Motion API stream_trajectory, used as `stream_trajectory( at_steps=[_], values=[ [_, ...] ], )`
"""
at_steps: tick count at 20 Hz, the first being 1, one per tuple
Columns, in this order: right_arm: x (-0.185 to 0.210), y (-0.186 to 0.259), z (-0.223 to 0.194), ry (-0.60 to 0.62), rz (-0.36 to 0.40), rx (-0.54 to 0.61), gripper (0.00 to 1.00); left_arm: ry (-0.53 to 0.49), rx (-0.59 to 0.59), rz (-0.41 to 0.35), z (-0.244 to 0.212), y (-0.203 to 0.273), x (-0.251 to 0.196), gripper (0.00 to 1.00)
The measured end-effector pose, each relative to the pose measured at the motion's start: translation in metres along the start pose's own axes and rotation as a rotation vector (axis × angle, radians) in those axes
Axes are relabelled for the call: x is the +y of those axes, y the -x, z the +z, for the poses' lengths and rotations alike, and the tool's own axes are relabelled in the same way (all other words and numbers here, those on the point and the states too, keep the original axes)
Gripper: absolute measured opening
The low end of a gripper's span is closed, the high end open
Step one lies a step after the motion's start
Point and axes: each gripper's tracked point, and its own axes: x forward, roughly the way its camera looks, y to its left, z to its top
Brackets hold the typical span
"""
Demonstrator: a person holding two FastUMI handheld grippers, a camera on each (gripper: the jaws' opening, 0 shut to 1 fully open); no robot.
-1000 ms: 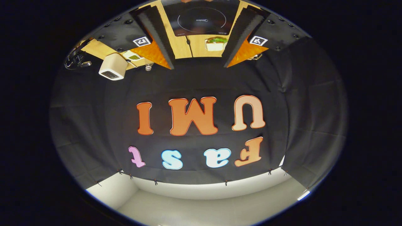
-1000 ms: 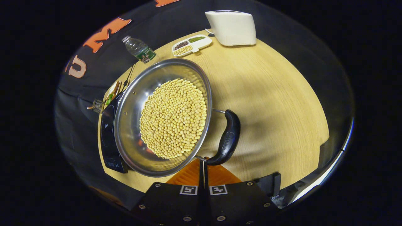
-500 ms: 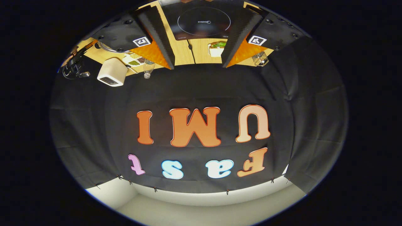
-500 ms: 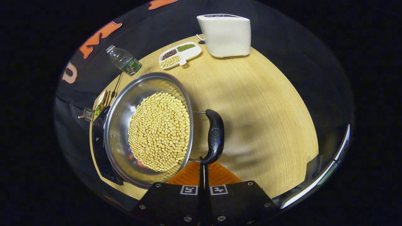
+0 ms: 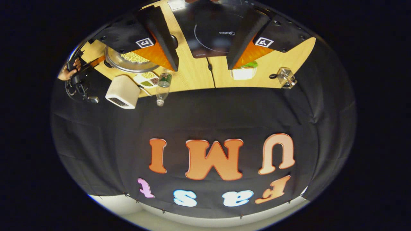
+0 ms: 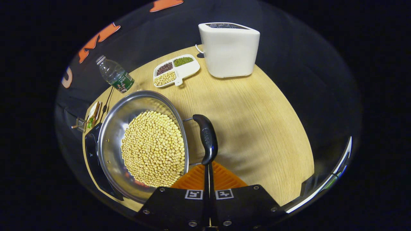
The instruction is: First push the handle of the pot to place it horizontally, then grasp the pot with both hands and set it on the induction cooktop.
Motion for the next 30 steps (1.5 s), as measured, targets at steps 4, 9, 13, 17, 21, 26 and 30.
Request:
stream_trajectory(
  at_steps=[4,9,13,17,21,26,30],
  values=[
    [0.005,0.009,0.003,0.018,0.042,-0.014,0.00,0.053,0.118,-0.054,-0.042,-0.032,-0.033,0.96],
    [0.011,0.035,0.008,0.028,0.100,-0.068,0.15,0.051,0.275,-0.104,-0.091,-0.063,-0.074,0.98],
    [0.010,0.047,0.028,0.109,0.044,-0.167,0.40,0.041,0.322,-0.075,-0.099,-0.077,-0.073,0.98],
    [0.023,0.040,0.033,0.164,0.029,-0.192,0.55,0.050,0.399,-0.074,-0.116,-0.090,-0.086,0.98],
    [0.019,0.025,0.035,0.225,-0.032,-0.209,0.67,0.033,0.450,-0.008,-0.140,-0.105,-0.078,0.95],
    [0.013,0.015,0.037,0.252,-0.071,-0.224,0.68,0.069,0.491,-0.060,-0.160,-0.110,-0.102,0.96],
    [0.008,0.006,0.038,0.280,-0.114,-0.238,0.69,0.037,0.463,-0.041,-0.167,-0.118,-0.104,0.96]
  ],
)
